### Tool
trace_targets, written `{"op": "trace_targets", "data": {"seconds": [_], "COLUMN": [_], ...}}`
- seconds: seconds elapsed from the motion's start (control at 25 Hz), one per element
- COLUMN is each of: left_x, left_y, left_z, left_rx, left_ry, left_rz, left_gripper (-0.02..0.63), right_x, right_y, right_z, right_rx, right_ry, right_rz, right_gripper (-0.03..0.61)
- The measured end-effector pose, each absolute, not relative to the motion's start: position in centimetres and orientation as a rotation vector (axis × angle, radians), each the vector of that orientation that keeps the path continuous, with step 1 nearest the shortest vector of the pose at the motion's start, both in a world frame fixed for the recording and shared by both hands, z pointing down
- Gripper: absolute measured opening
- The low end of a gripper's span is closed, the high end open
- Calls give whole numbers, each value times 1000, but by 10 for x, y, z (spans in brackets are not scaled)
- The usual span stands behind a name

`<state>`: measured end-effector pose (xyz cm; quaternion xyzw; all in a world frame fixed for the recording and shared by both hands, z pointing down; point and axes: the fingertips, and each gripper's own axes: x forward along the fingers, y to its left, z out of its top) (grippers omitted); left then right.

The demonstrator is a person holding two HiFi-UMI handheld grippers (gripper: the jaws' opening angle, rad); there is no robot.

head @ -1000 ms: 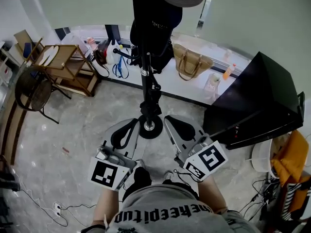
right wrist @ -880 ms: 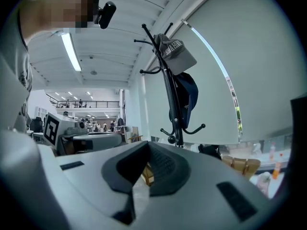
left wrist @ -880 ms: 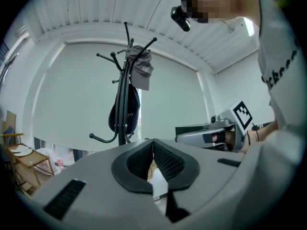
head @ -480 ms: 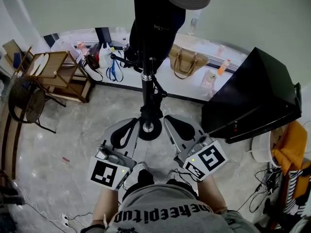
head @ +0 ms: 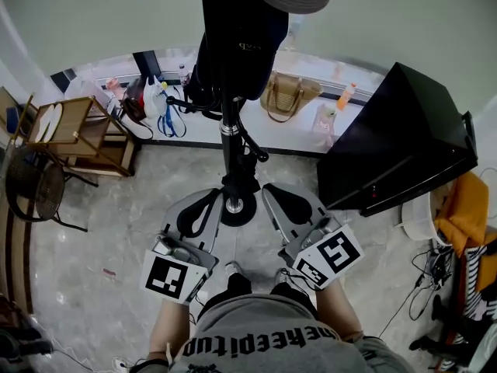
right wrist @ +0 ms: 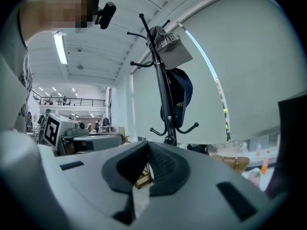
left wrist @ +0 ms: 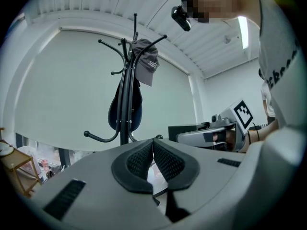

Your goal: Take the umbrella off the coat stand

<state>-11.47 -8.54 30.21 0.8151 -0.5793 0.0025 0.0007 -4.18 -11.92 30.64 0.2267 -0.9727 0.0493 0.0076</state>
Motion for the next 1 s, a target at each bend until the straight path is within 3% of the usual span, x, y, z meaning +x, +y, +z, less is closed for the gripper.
{"op": "trace_targets", "data": {"seconds": [1.0], "left_x": [-129], "left_y": [-122], "left_z": [327], "left_rx": [2663], "left_ry": [-1570], "left_rz": [3], "left_gripper": [17], "right_x": [-49], "right_y": [-138], "right_z": [329], "right_rx": [958], "right_ry": [-2922], "right_rz": [232], "right_gripper": [12]}}
